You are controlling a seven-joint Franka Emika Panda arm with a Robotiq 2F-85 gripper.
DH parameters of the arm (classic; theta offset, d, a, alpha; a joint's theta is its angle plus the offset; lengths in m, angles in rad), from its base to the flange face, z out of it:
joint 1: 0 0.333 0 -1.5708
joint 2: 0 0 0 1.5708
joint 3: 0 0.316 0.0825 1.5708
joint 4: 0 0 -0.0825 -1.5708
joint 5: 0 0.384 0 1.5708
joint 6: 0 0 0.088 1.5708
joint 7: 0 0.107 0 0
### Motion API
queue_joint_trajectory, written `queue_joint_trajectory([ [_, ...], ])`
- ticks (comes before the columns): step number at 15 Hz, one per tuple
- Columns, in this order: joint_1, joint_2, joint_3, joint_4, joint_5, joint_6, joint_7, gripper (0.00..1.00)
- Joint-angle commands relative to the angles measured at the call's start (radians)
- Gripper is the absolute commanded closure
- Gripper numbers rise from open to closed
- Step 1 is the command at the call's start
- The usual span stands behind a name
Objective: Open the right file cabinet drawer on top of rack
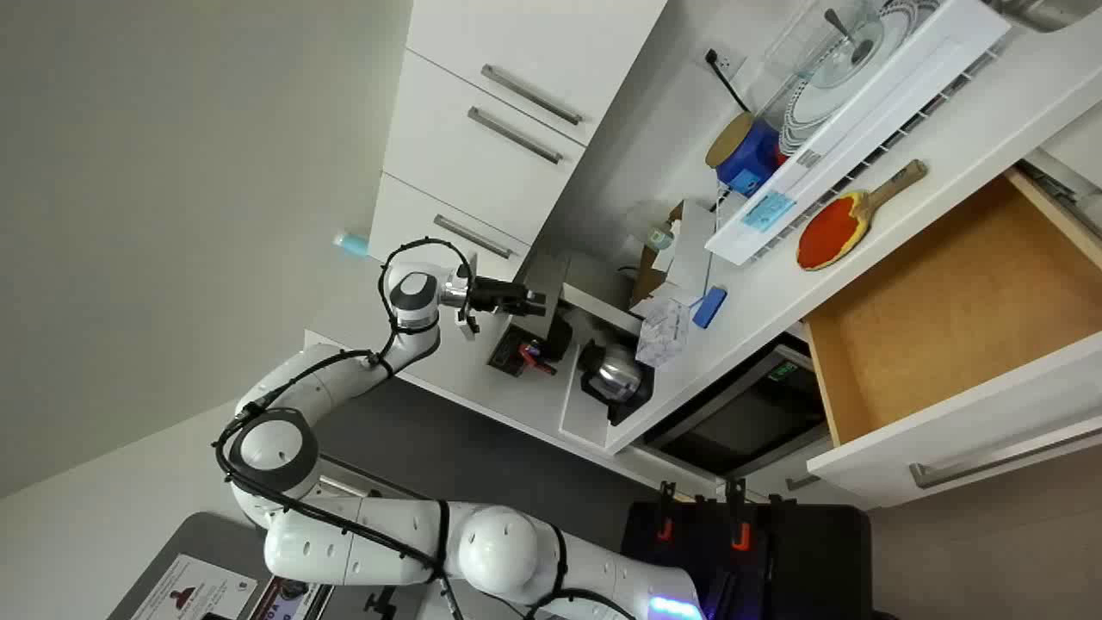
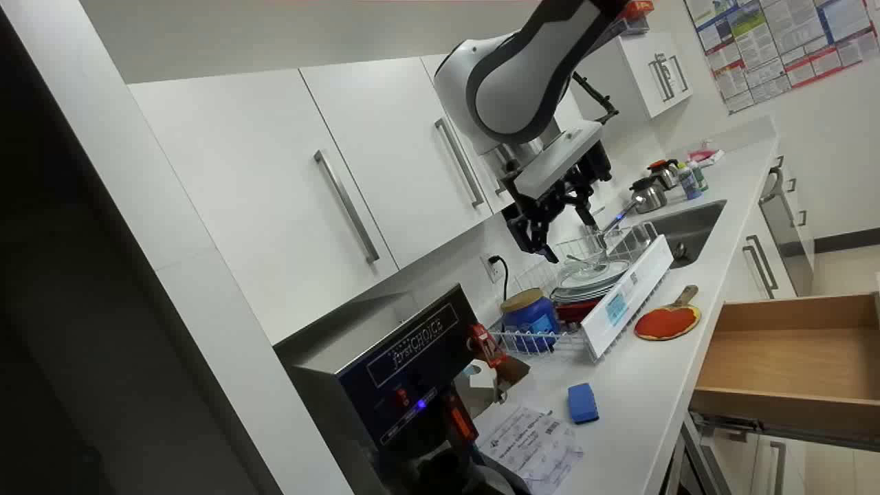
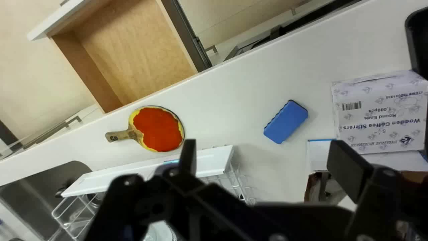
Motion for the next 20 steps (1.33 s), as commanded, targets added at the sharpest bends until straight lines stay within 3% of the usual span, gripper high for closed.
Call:
queue_joint_trajectory([
  [1, 0.043, 0.005, -0.038, 0.002, -0.013, -0.005, 0.010, 0.00],
  [7, 0.044, 0.005, -0.045, 0.004, -0.020, 0.012, 0.006, 0.00],
  [16, 0.003, 0.008, -0.215, 0.092, -0.078, 0.405, -0.158, 0.00],
  [20, 0.018, 0.030, -0.308, 0.172, 0.021, 0.520, -0.359, 0.00],
])
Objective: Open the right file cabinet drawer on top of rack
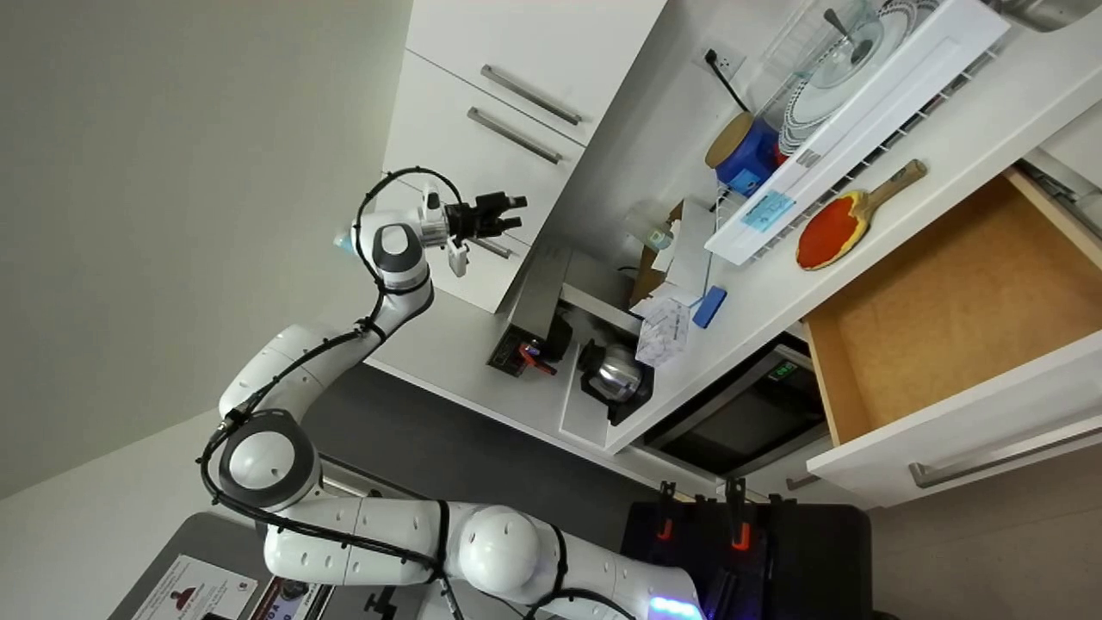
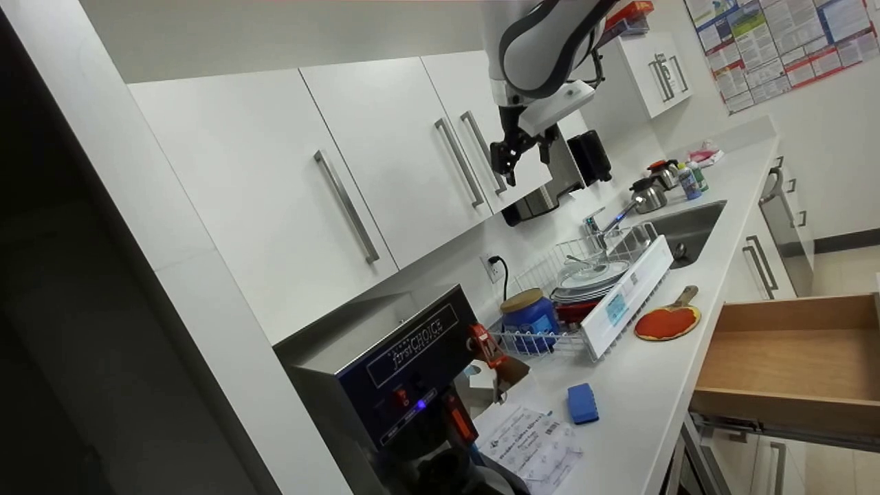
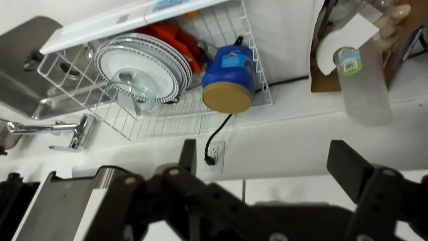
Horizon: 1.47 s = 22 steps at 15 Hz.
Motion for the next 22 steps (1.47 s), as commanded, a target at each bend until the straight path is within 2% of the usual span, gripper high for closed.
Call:
queue_joint_trajectory([
  [1, 0.021, 0.030, -0.060, 0.081, 0.111, 0.058, -0.183, 0.00],
  [2, -0.006, 0.006, -0.029, 0.036, 0.063, 0.038, -0.107, 0.00],
  [8, -0.007, 0.009, -0.031, 0.038, 0.073, 0.039, -0.126, 0.00],
  [12, -0.031, 0.081, -0.059, 0.089, 0.070, 0.162, -0.137, 0.00],
  [17, -0.016, 0.207, -0.128, 0.197, 0.174, 0.248, -0.289, 0.00],
  [22, -0.007, 0.314, -0.148, 0.324, 0.418, 0.256, -0.558, 0.00],
])
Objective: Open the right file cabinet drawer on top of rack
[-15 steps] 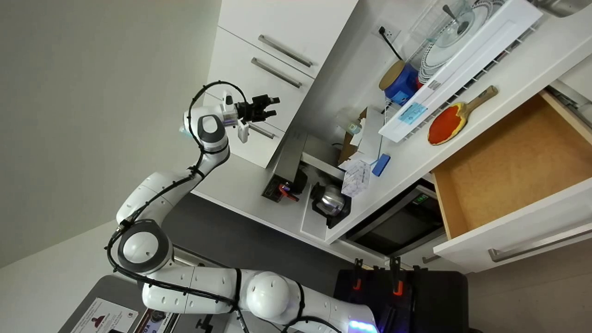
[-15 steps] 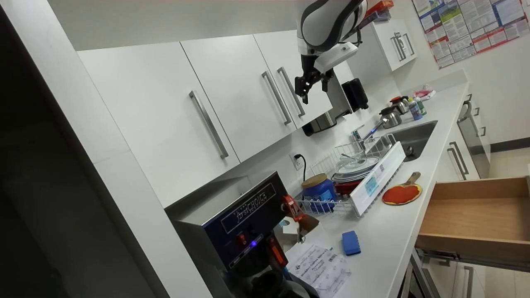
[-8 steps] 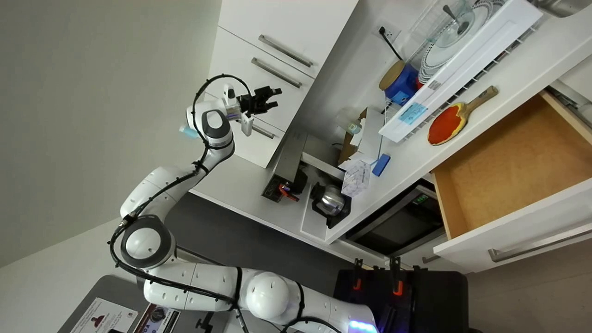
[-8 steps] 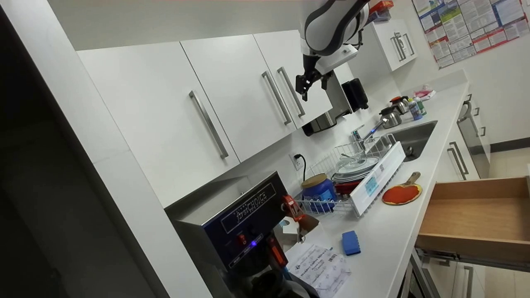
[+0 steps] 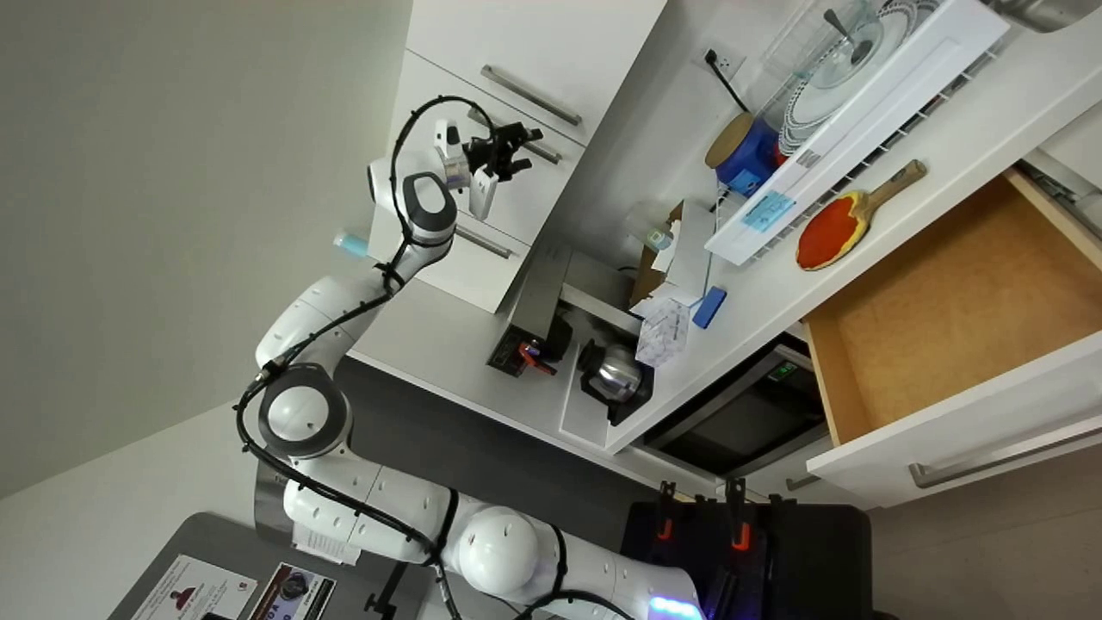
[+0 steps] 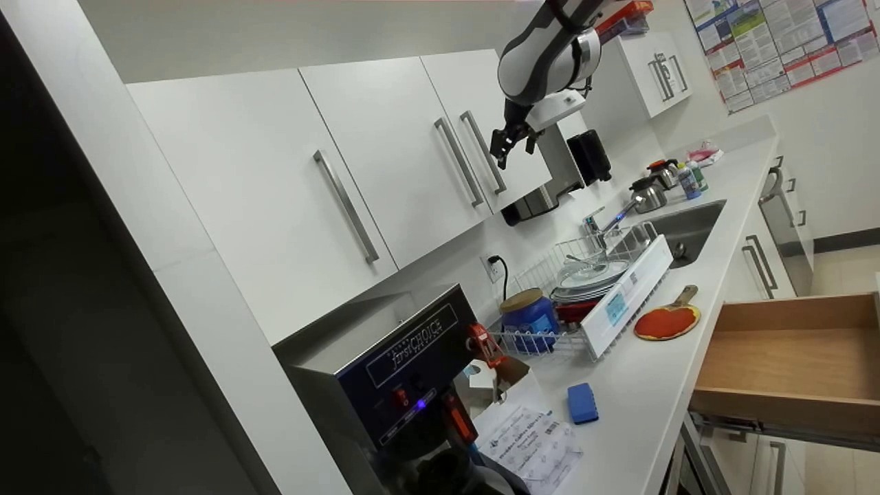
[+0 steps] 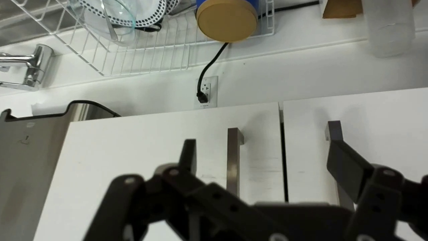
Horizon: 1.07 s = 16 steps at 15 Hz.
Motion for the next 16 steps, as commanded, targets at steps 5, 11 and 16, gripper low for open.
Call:
queue_joint_trajectory([
  [5, -0.002, 0.068, 0.002, 0.085, 0.129, -0.002, -0.134, 0.00],
  [11, -0.008, 0.127, 0.000, 0.126, 0.266, 0.076, -0.200, 0.00],
  [16, -0.034, 0.216, 0.012, 0.210, 0.437, 0.122, -0.338, 0.00],
])
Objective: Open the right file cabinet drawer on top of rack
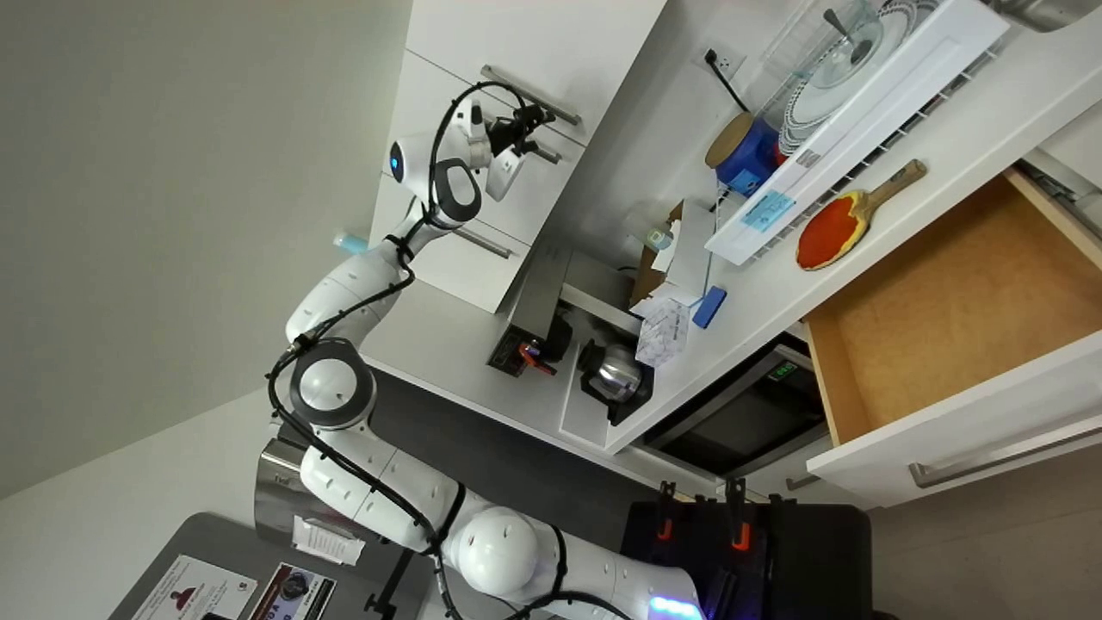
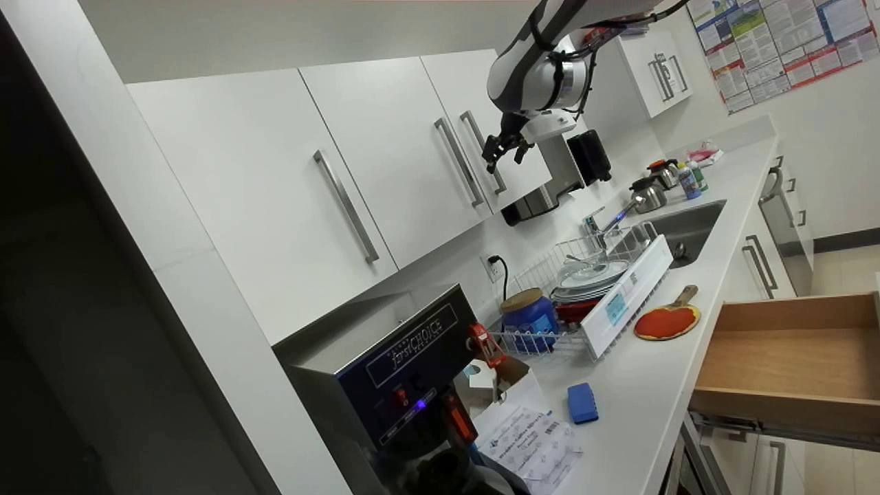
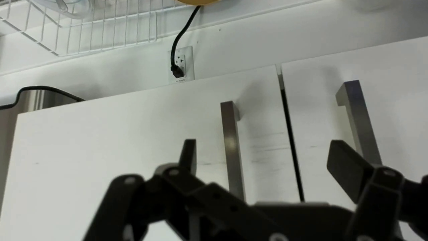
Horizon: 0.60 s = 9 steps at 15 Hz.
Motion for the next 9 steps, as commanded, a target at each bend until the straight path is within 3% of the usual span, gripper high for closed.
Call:
queue_joint_trajectory([
  [1, -0.025, 0.085, 0.016, 0.105, 0.120, 0.034, -0.117, 0.00],
  [9, -0.057, 0.187, 0.037, 0.252, 0.280, 0.033, -0.270, 0.00],
])
